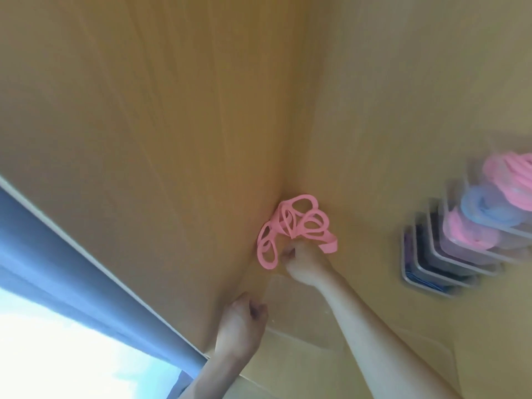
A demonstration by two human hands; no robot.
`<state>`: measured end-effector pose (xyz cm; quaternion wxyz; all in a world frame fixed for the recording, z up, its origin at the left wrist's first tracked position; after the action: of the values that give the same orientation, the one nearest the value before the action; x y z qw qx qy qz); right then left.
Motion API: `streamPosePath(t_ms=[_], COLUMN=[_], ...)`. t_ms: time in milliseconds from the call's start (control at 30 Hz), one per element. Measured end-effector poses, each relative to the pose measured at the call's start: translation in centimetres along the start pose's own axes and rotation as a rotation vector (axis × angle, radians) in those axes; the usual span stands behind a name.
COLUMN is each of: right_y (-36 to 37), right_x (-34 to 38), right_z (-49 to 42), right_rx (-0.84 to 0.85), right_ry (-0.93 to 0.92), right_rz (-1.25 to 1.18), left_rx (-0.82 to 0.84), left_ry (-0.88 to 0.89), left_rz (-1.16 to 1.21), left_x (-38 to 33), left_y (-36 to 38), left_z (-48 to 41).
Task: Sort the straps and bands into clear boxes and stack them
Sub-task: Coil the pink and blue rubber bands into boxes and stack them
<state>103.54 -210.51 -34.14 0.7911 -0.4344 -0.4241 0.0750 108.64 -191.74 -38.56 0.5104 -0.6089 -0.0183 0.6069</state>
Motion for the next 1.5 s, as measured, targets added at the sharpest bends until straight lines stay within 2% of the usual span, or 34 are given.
streamPosePath(t_ms=[100,167,233,300,433,500,567,633,767,800,867,967,1233,1500], right_y=[2.6,4.0,4.9,5.4,4.4,3.8,3.7,4.1,4.7,4.8,4.4,1.4,-10.4,-17.9], right_x=[1.9,2.4,2.2,2.0,1.8,1.7,1.9,2.3,2.0,2.0,2.1,2.0,3.4,5.4], right_z=[-2.2,-3.4,-4.1,-4.5,-4.9,-5.5,-5.9,-6.3,-6.4,-6.4,-6.3,-5.4,-2.0,2.8], right_rx=[0.104,0.100,0.059,0.007,-0.185,-0.255,-0.244,-0.139,-0.006,-0.007,-0.044,-0.132,-0.142,-0.229], right_ry=[-0.033,-0.028,0.033,0.082,0.210,0.205,0.184,0.158,0.122,0.112,0.098,0.113,-0.097,-0.266], right_rz=[0.040,0.182,0.219,0.139,-0.465,-0.605,-0.602,-0.556,-0.297,-0.297,-0.457,-0.700,-0.954,-0.973], left_rx=[0.071,0.094,0.073,0.047,0.016,0.009,0.008,-0.004,-0.026,-0.026,-0.022,0.019,0.116,0.131], left_ry=[-0.056,-0.099,-0.122,-0.106,-0.056,-0.024,-0.001,0.014,0.018,0.015,0.009,0.004,0.102,0.213], left_rz=[-0.050,-0.084,-0.102,-0.122,-0.022,0.050,0.104,0.133,0.170,0.177,0.192,0.191,0.255,0.338], left_x=[-0.1,0.3,0.6,0.5,-0.1,-0.6,-1.2,-1.7,-2.2,-2.3,-2.4,-2.4,-5.1,-11.0], left_y=[0.0,-0.3,-1.2,-2.4,-4.0,-4.4,-4.7,-5.2,-5.9,-6.0,-6.2,-6.1,-5.9,-6.1], left_z=[1.0,1.5,2.0,2.3,3.3,3.7,4.0,4.3,4.6,4.7,4.9,4.5,1.4,-1.0])
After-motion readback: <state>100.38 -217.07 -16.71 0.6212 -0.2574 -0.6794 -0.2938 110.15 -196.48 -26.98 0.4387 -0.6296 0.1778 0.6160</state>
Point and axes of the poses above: each hand's wrist, its own z-axis away from the middle knuckle, its own y-axis out of the palm, x = y × z, the point moved 2 cm from there along -z, towards the middle knuckle, and after that the axes turned 4 degrees about -y, right-handed, at the moved point
